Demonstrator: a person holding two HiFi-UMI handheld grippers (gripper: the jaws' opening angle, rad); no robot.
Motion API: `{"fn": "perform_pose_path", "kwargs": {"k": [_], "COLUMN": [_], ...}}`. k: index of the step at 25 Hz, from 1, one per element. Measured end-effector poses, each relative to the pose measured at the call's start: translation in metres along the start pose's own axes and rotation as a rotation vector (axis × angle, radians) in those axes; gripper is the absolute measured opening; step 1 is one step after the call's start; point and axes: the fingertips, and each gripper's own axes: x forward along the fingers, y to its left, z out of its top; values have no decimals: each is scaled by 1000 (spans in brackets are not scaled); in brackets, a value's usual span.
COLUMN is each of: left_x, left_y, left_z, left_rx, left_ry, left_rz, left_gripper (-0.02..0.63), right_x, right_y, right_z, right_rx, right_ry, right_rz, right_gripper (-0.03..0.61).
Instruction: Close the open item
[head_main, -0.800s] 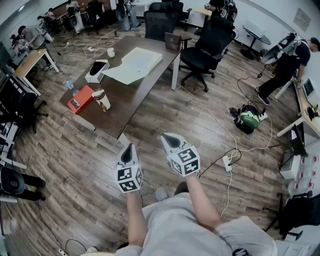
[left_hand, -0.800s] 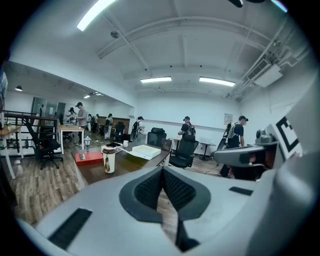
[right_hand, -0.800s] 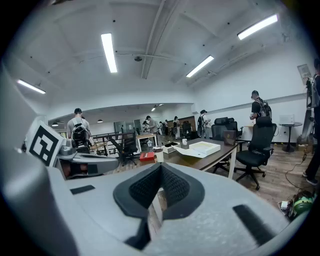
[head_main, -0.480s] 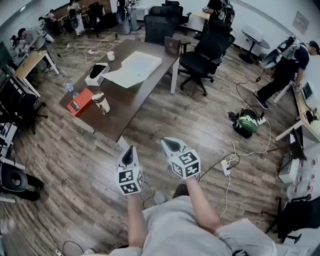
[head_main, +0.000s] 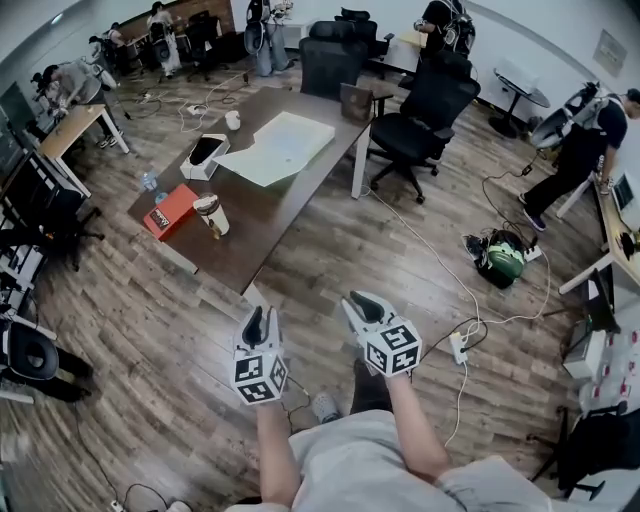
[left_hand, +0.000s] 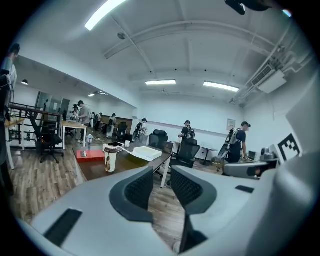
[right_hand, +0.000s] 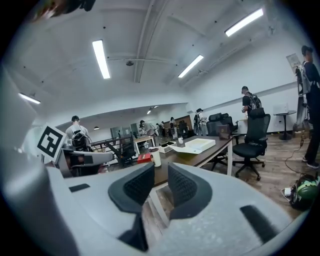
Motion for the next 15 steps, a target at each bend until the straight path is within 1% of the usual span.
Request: {"fn": "perform_pose_path", "kwargs": {"k": [1,3,5,6,10,15], "left_x": [4,14,24,29,53,96], "left_y": [1,0,-2,-4,-6,-6], "left_z": [0,-1,-1,1,13,23], "left_rx": [-2,6,14,12,-28,-65], "left_ry": [3,5,5,1,-26,-17], "left_rz": [-2,-6,-7,-8,-9,-17], "left_gripper": [114,154,176,184,189,188], "right_x": [2,8,13,15,26,44], "right_y": [-4,-14,-23,-27,-47,-83], "right_z": [0,1,1,2,11,20], "right_rx": [8,26,41,51,105,149], "right_ry": [-5,-12,-7,-7,-15,-26], "right_rz": [1,9,25,35,73,81], "right_gripper": [91,109,149,155,181,239]}}
